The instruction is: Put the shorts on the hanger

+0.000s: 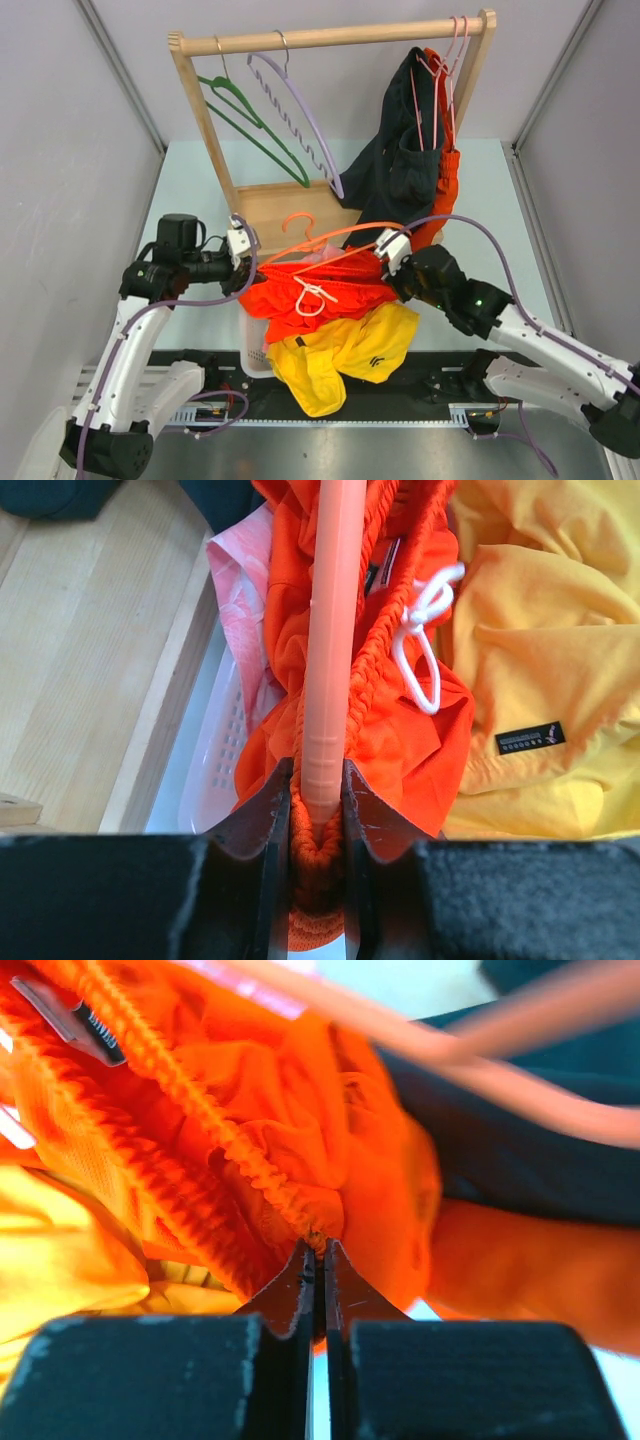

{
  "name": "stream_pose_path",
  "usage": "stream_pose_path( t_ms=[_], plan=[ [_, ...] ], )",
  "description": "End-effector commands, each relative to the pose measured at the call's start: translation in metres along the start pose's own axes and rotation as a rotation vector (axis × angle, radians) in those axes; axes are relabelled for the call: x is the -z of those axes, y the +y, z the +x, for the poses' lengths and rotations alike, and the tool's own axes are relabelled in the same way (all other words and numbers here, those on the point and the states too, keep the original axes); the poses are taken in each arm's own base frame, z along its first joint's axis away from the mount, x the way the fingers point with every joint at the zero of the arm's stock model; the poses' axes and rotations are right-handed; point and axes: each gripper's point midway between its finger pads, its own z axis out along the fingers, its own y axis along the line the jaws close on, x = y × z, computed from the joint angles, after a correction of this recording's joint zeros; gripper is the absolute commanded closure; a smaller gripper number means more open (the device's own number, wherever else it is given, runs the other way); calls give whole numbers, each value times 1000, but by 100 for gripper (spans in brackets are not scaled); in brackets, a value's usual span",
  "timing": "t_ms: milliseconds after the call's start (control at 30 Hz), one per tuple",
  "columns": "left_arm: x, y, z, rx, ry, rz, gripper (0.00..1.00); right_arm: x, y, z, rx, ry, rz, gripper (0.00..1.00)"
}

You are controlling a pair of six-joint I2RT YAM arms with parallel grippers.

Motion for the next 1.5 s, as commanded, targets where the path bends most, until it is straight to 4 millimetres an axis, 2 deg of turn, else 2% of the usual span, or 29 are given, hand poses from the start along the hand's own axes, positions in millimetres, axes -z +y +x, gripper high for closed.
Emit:
stream_pose_path(
  t_ms=[0, 33, 167, 200, 267, 300, 333, 433, 567, 667, 700, 833, 1033, 1267, 1333, 1433, 1467],
  plan=[
    [12, -4, -8, -60, -55, 0, 100, 31, -31, 14, -52, 23, 98, 100],
    [14, -8, -4, -54, -46, 14, 100, 36, -34, 15, -56, 16, 103, 100],
    [17, -2, 6, -87, -15, 13, 100, 52, -55, 17, -90, -9, 157, 100],
    [20, 1, 4, -84, -20, 5, 100, 54, -68, 22, -114, 3, 199, 100],
    [21, -3, 3, -83, -40, 48, 100, 56, -75, 25, -131, 5, 203, 100],
    [23, -2, -1, -90, -49, 48, 100, 59, -88, 31, -162, 19, 245, 100],
    [22, -3, -3, -92, -56, 66, 100, 59, -88, 31, -171, 16, 225, 100],
    [27, -2, 2, -141, -39, 61, 100, 66, -107, 40, -212, 26, 279, 100],
    [28, -6, 19, -229, 27, 94, 100, 69, -113, 40, -229, 14, 270, 100],
    [27, -3, 33, -225, 94, 107, 100, 72, -118, 31, -237, -3, 275, 100],
    [28, 2, 40, -224, 138, 99, 100, 75, -119, 22, -231, -22, 277, 100],
    [27, 22, 47, -219, 232, 32, 100, 85, -116, 6, -229, -46, 258, 100],
    [23, 29, 48, -243, 301, -7, 100, 96, -108, -18, -220, -75, 229, 100],
    [8, 25, 19, -266, 278, -19, 100, 89, -80, -59, -168, -123, 150, 100],
    [8, 26, 9, -263, 246, -30, 100, 83, -67, -68, -141, -129, 113, 100],
    [8, 22, -3, -267, 207, -13, 100, 78, -58, -78, -119, -132, 76, 100],
    [9, 19, -7, -274, 190, -2, 100, 78, -57, -80, -115, -134, 66, 96]
  ],
)
